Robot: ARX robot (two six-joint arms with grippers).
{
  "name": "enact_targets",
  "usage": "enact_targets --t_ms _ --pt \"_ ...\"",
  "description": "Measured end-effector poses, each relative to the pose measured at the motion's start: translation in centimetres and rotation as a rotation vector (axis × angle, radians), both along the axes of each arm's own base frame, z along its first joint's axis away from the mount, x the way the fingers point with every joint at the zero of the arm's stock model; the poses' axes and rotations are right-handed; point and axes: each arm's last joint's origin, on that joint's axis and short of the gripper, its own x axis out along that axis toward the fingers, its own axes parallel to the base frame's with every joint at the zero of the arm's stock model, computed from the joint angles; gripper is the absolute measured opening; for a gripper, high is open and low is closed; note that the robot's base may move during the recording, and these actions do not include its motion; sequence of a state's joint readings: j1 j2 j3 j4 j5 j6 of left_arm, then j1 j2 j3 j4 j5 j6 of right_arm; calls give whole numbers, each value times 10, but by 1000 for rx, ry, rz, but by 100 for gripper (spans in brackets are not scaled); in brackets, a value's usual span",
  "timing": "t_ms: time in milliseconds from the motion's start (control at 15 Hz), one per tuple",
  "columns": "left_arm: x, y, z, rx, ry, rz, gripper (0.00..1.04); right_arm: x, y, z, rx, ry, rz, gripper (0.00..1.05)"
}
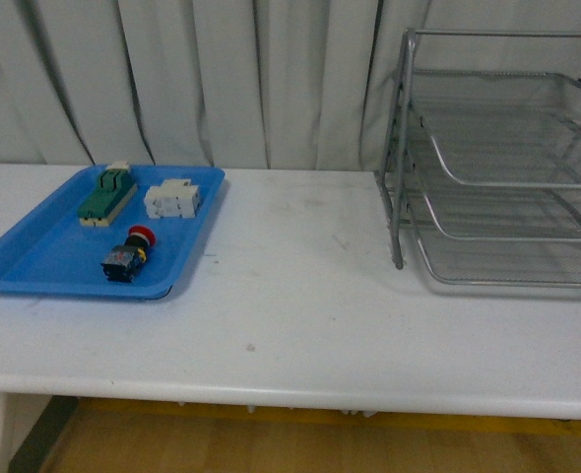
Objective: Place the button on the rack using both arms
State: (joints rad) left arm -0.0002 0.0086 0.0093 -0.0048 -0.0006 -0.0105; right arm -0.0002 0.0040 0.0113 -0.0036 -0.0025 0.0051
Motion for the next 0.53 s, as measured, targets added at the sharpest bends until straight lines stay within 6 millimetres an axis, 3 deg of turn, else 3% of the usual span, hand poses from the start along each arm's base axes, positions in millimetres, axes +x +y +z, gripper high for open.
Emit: enact_targets --t_ms 533 --pt "0 0 0 0 0 0 98 0 0 0 0 0 0 98"
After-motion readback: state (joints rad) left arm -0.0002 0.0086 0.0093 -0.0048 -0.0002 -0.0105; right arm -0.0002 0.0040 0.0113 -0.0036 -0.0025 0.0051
